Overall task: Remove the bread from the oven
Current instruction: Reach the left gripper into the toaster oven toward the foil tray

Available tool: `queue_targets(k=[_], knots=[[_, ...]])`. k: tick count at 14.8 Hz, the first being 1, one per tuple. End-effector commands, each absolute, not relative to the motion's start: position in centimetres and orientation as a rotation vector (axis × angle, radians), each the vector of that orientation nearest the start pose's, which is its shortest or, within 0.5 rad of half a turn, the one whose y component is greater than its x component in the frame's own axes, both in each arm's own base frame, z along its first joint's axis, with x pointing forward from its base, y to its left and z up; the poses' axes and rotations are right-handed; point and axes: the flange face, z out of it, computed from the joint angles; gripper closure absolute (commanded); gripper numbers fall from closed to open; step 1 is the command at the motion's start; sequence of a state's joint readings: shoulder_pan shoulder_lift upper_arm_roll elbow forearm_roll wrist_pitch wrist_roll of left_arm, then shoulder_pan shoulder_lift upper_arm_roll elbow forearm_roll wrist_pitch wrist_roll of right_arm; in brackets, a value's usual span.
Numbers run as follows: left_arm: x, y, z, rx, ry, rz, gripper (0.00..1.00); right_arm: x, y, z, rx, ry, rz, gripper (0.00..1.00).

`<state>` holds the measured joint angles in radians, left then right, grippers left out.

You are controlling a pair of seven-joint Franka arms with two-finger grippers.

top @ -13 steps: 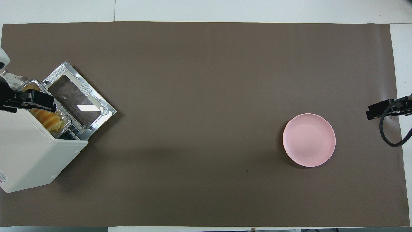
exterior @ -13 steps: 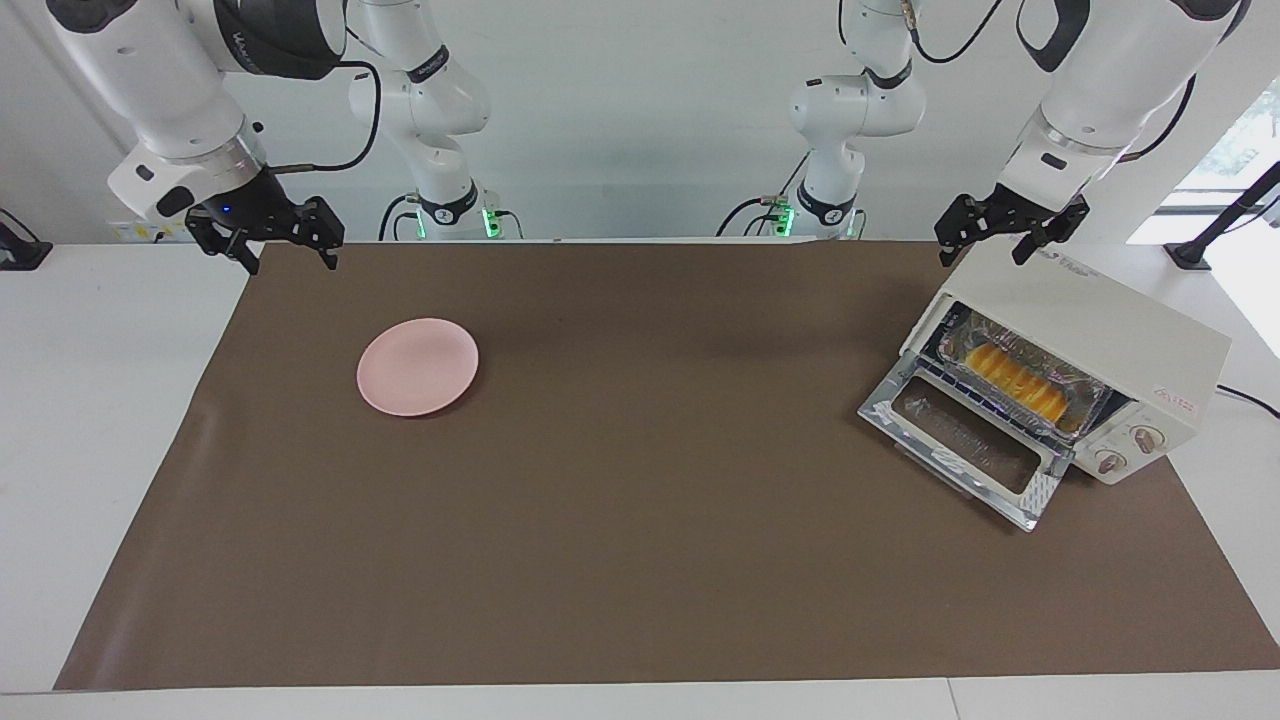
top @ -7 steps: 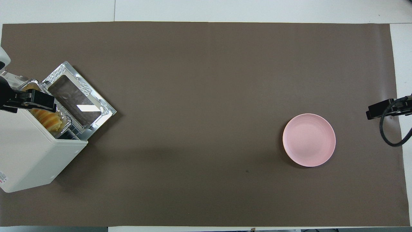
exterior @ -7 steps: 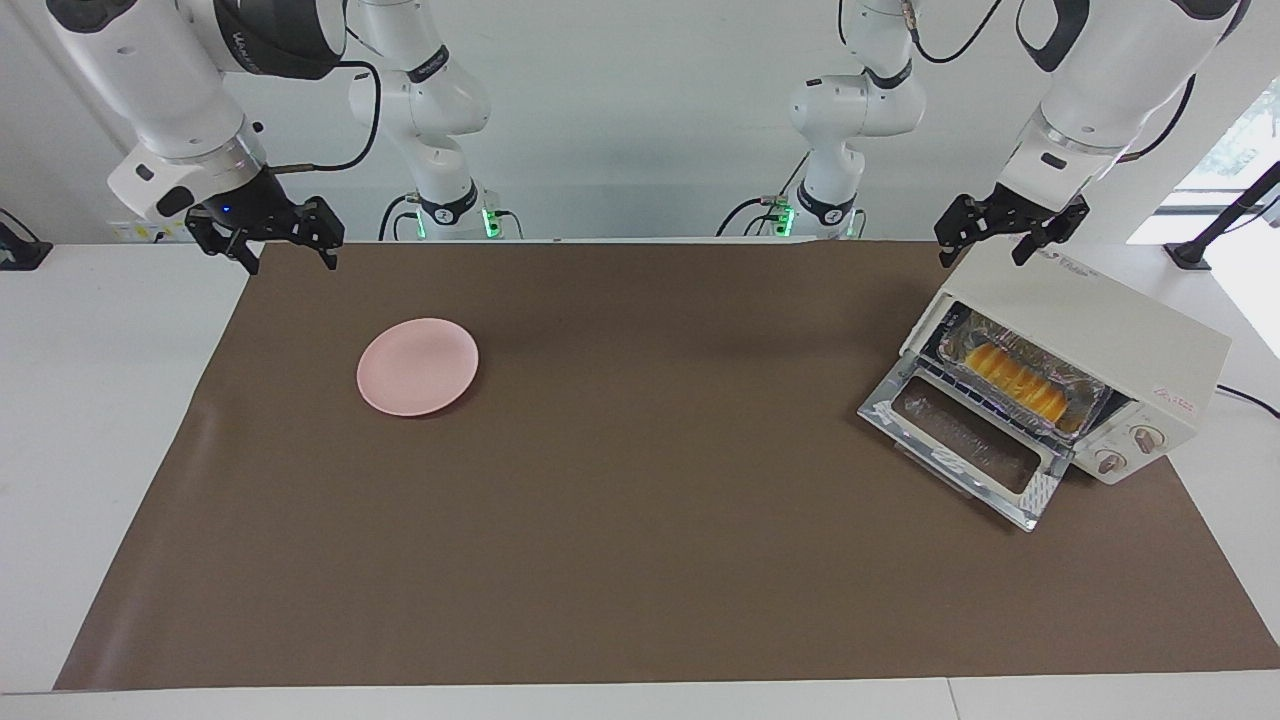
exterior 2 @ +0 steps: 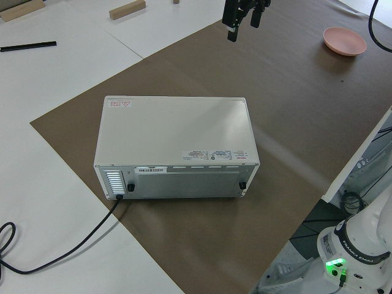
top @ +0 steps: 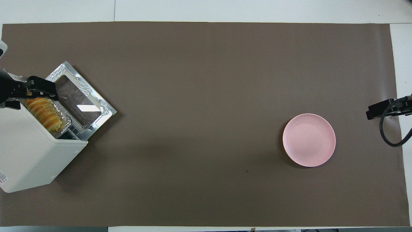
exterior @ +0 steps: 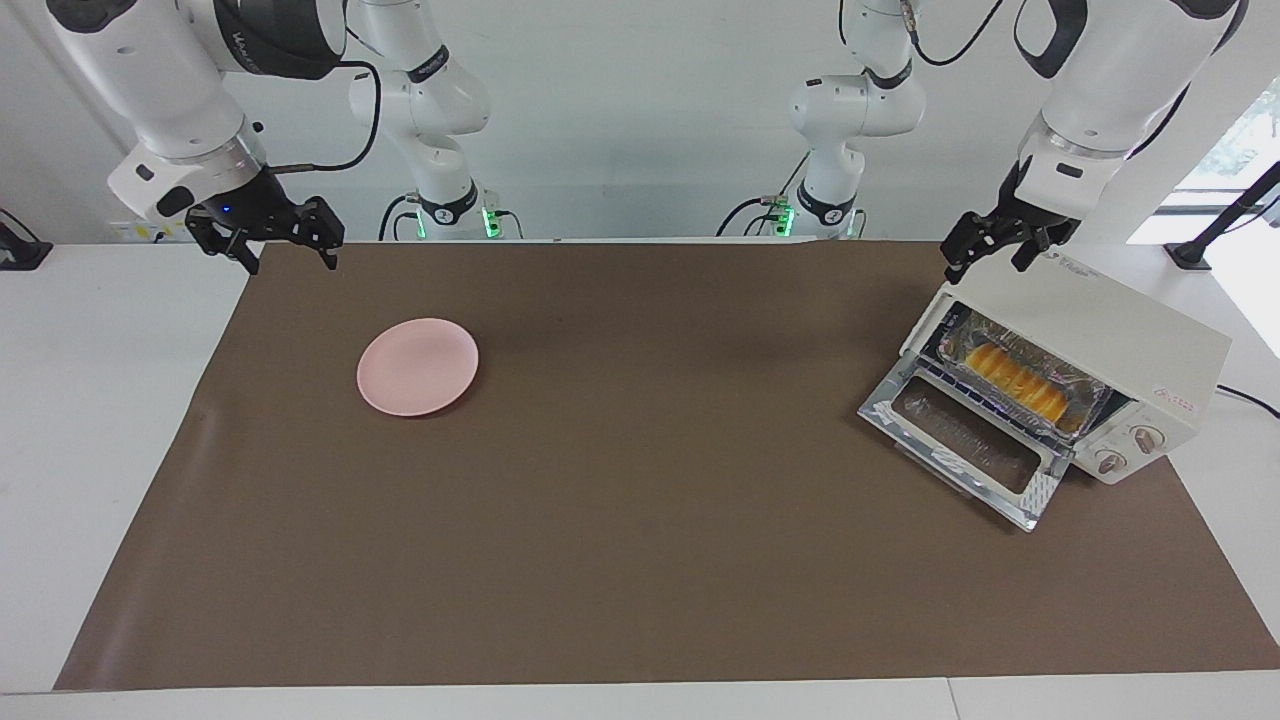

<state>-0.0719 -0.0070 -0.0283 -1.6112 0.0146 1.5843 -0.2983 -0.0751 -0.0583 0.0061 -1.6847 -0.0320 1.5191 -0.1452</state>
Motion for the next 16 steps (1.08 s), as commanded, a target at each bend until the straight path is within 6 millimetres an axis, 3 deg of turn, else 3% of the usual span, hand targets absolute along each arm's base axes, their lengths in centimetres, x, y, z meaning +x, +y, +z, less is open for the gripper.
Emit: queue_targets(k=[1, 4, 7, 10, 13, 16], knots=[[58.1, -3.9, 56.6, -3.046, -0.525, -0.008, 0.0, 52.0, -4.0, 60.0, -3.148, -0.133, 0.18, 0.0], [60.8, -2.7, 51.0, -2.825, -0.734, -0.04, 0.0, 52.0, -4.0, 60.0, -3.15, -0.133, 0.181, 0.0], [60.9, -0.5, 45.4, -2.781, -0.969, -0.131, 0.0, 52.0, -4.1, 60.0, -3.148, -0.13, 0.18, 0.0], [60.7, 1.3, 43.5, -2.775, -1.026, -0.159, 0.0, 52.0, -4.0, 60.0, -3.148, -0.133, 0.18, 0.0], [60.1, 1.2, 41.7, -2.775, -1.035, -0.152, 0.0, 52.0, -4.1, 60.0, -3.148, -0.13, 0.18, 0.0], [60.9, 1.0, 39.9, -2.79, -1.04, -0.183, 0.0, 52.0, -4.0, 60.0, -3.148, -0.133, 0.18, 0.0]])
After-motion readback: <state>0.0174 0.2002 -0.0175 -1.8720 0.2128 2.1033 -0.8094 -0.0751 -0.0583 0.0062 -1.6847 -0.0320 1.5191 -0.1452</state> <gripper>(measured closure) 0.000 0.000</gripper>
